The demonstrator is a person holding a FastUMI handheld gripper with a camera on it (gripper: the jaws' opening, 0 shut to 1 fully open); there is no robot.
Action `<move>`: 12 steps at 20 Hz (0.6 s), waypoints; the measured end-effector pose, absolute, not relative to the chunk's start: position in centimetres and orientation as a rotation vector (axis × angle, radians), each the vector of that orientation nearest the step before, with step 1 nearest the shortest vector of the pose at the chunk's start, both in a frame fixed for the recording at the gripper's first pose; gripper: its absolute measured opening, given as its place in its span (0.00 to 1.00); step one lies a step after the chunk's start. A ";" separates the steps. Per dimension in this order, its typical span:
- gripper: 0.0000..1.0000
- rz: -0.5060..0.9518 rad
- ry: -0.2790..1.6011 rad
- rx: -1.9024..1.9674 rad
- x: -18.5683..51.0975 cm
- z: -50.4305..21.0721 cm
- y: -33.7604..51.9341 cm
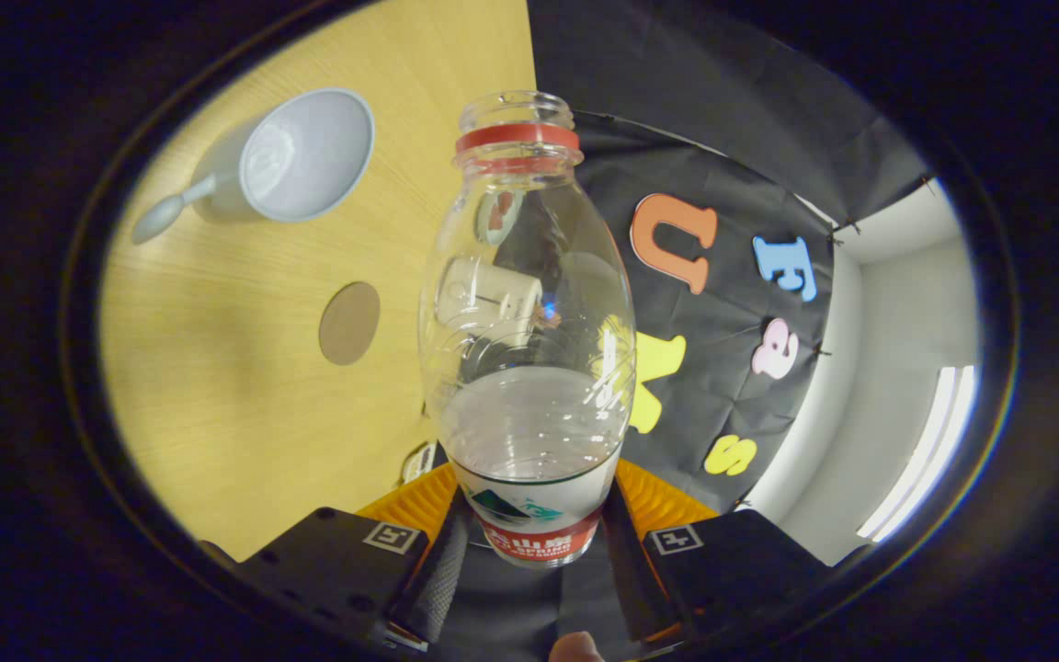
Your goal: Take the bottle from table, then pour the juice into the cup, finally place the bottle on the coaster
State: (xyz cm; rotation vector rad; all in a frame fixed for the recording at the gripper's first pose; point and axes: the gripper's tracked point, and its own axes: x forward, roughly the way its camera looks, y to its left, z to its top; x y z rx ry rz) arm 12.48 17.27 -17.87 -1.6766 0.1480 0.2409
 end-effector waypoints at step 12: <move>0.77 0.399 0.399 -0.900 7.7 -21.4 16.8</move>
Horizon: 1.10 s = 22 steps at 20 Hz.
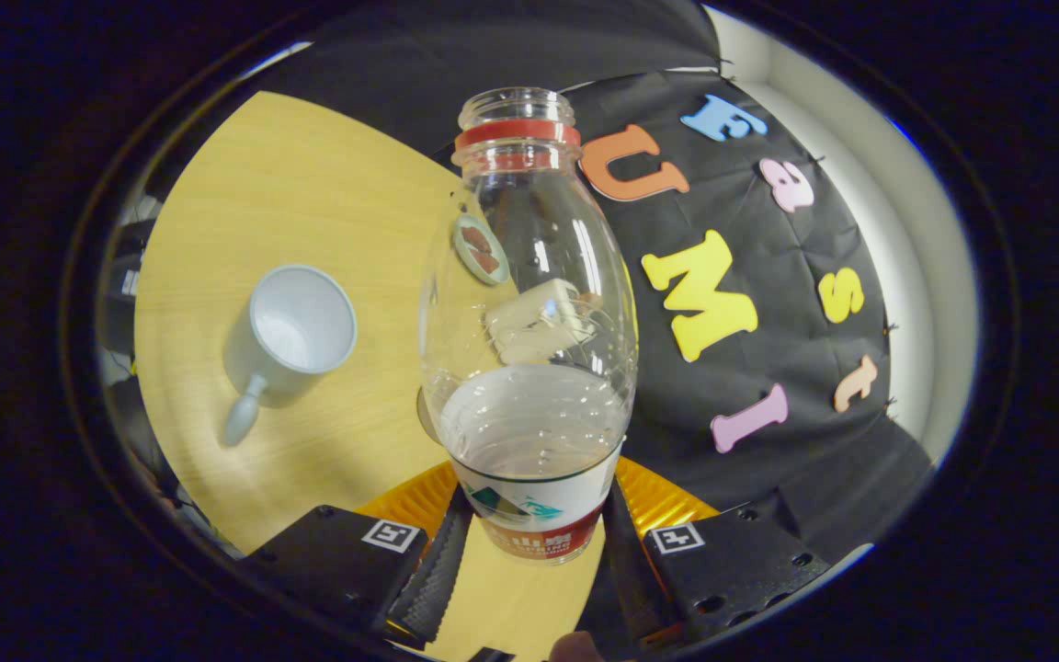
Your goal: Take the bottle from table, then pour the juice into the cup, finally place the bottle on the coaster
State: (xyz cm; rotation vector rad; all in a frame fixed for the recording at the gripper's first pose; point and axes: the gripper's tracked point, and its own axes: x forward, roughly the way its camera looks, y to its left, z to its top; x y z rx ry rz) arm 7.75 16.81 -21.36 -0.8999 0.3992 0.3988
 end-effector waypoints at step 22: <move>0.76 0.436 0.423 0.050 13.2 -16.5 15.9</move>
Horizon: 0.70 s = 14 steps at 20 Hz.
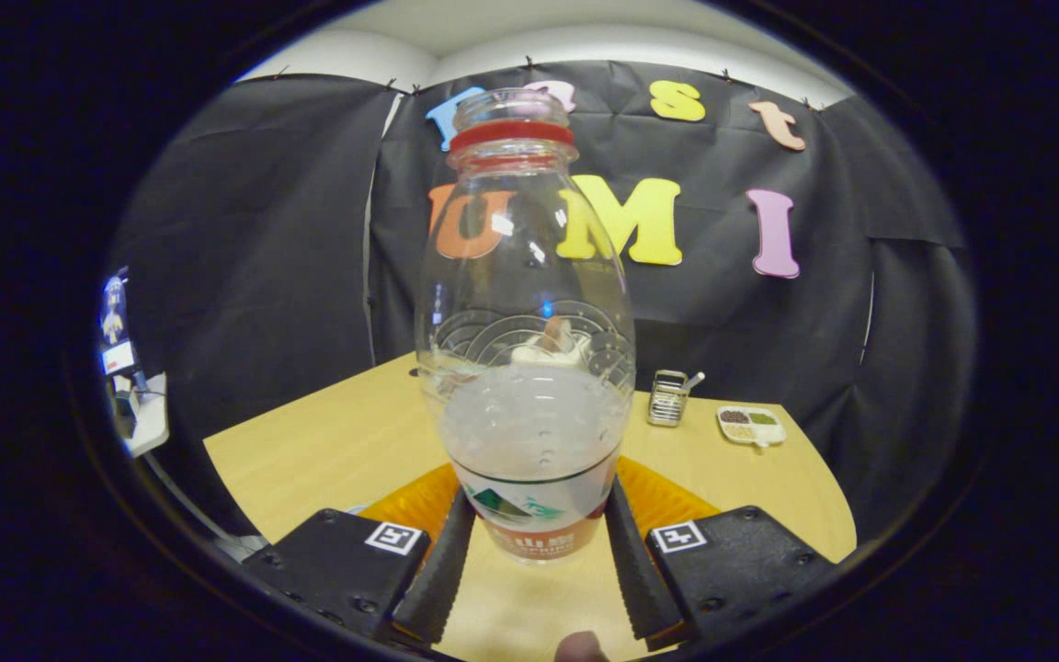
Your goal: Take the bottle from table, then pour the juice into the cup, finally place the bottle on the coaster
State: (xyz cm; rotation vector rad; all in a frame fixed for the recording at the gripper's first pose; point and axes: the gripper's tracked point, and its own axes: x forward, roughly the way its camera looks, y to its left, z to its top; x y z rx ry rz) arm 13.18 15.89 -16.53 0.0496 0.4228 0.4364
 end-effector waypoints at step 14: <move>0.78 0.471 0.419 0.067 24.5 -25.4 21.2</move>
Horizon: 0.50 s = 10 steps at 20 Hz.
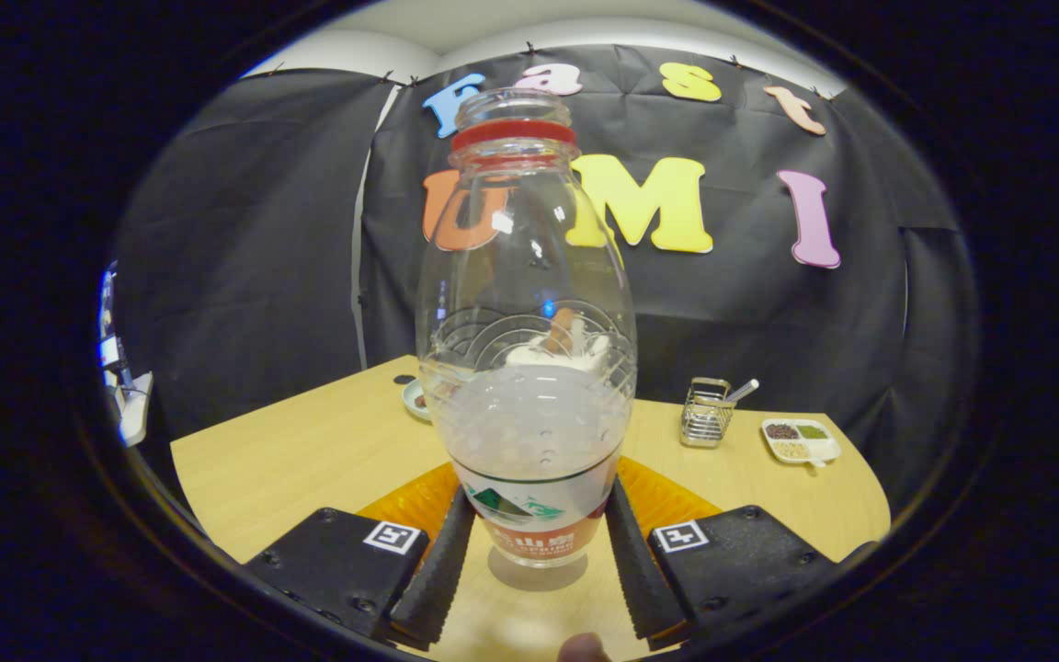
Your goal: Take the bottle from table, then pour the juice into the cup, finally place the bottle on the coaster
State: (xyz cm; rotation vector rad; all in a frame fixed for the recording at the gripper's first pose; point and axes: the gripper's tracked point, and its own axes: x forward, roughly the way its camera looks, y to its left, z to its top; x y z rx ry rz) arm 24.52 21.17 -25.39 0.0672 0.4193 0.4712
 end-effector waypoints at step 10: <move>0.79 0.471 0.558 0.060 26.3 -34.4 22.7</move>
